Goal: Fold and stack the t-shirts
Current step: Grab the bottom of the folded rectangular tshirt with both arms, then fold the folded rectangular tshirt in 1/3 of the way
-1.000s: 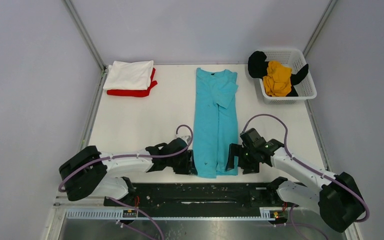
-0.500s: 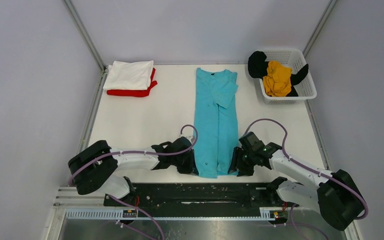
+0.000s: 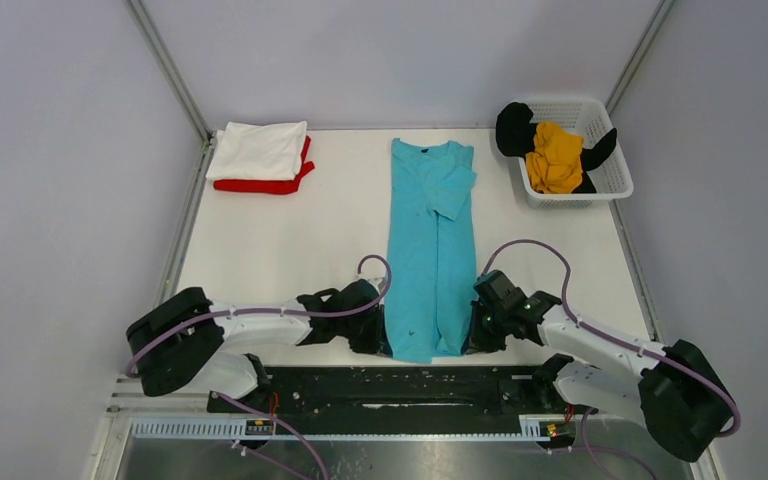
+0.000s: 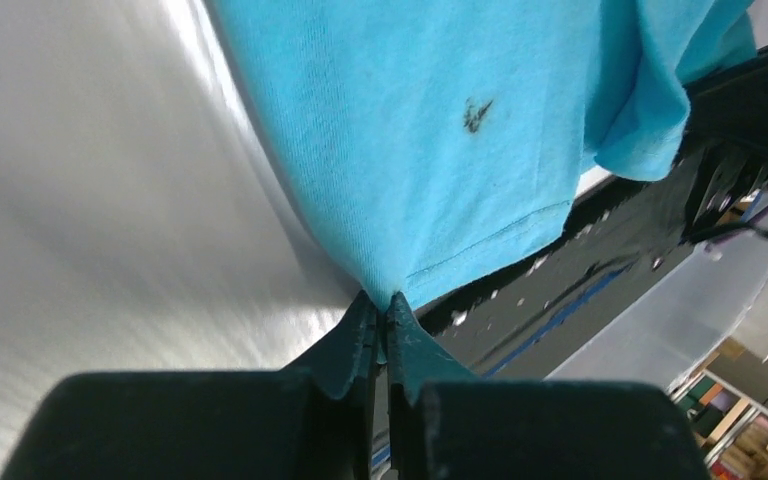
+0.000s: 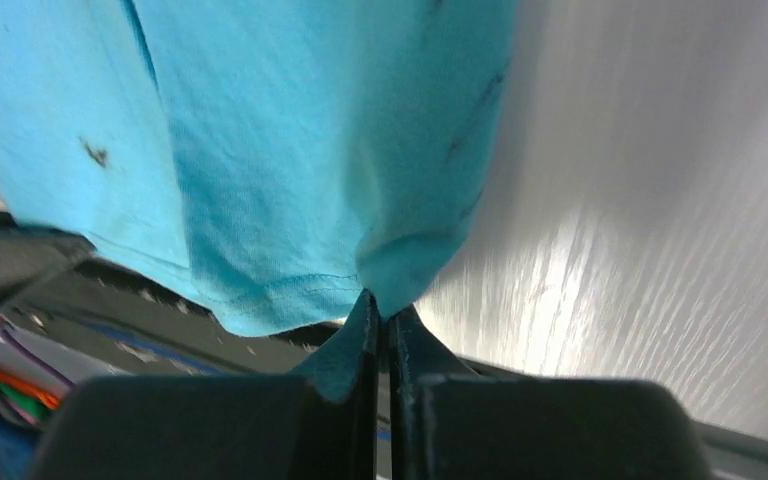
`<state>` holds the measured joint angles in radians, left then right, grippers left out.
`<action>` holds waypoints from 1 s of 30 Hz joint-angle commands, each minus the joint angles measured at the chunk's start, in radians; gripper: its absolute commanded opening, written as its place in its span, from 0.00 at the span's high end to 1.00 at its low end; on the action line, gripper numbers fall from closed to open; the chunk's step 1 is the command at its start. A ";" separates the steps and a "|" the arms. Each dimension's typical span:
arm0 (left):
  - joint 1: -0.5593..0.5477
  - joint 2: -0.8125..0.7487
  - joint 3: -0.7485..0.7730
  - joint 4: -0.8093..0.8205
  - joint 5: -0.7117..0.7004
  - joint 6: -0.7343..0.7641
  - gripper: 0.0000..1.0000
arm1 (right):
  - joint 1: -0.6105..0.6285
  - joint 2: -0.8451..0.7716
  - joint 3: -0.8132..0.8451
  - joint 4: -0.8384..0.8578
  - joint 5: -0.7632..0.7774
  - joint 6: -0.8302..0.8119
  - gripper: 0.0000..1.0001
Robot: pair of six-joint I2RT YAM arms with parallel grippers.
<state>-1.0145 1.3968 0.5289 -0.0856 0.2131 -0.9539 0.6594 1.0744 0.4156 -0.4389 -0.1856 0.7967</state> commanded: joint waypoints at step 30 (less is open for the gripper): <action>0.273 0.174 0.515 -0.145 -0.153 0.227 1.00 | -0.151 0.136 0.424 -0.023 0.153 -0.187 1.00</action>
<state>-0.7925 1.5146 0.9329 -0.2687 0.0914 -0.7883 0.5594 1.1355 0.7452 -0.5171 -0.0605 0.6777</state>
